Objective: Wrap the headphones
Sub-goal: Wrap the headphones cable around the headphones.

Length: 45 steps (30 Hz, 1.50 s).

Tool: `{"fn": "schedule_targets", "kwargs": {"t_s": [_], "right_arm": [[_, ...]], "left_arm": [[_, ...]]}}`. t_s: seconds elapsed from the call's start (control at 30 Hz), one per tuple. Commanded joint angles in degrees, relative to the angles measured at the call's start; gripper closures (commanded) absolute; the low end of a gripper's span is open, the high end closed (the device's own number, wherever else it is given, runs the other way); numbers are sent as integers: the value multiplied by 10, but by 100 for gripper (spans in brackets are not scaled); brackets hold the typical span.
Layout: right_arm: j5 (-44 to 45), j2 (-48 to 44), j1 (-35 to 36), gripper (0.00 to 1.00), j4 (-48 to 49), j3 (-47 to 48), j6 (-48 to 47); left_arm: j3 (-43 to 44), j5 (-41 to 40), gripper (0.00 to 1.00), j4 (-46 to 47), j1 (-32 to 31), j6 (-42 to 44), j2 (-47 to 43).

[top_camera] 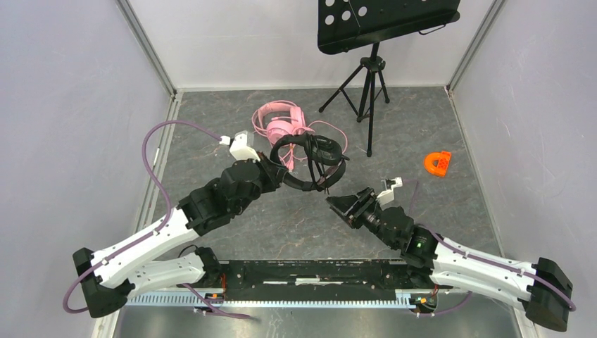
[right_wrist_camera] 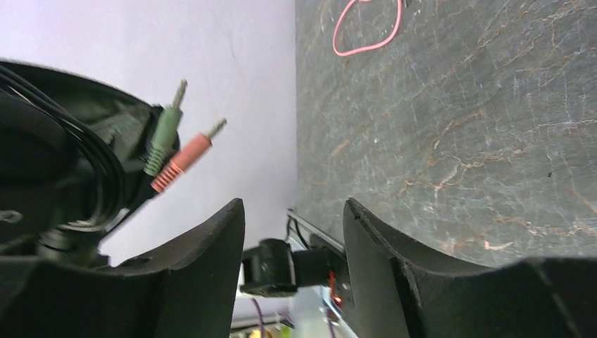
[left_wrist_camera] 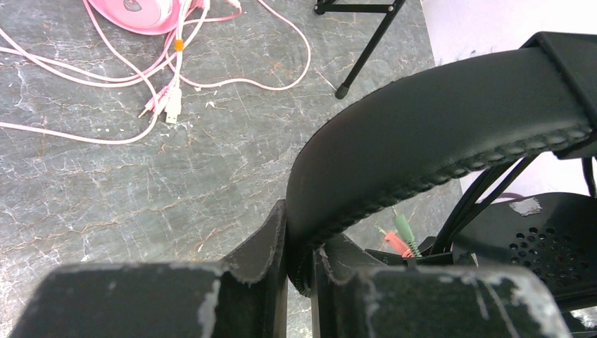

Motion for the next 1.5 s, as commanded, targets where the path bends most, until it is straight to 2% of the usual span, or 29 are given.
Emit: {"fn": "schedule_targets", "kwargs": {"t_s": [0.0, 0.37, 1.07, 1.3, 1.4, 1.47], "right_arm": [[83, -17, 0, 42, -8, 13, 111], [99, 20, 0, 41, -5, 73, 134], [92, 51, 0, 38, 47, 73, 185], [62, 74, 0, 38, 75, 74, 216], [47, 88, 0, 41, 94, 71, 228], [44, 94, 0, 46, 103, 68, 232]], "left_arm": [[0, 2, 98, 67, -1, 2, -13], [-31, 33, 98, 106, -1, 6, -27], [-65, 71, 98, 162, -1, 11, -33], [-76, 84, 98, 185, -1, 13, -32], [-83, 88, 98, 199, -1, 11, -32], [-82, 90, 98, 200, 0, 11, -30]]}}
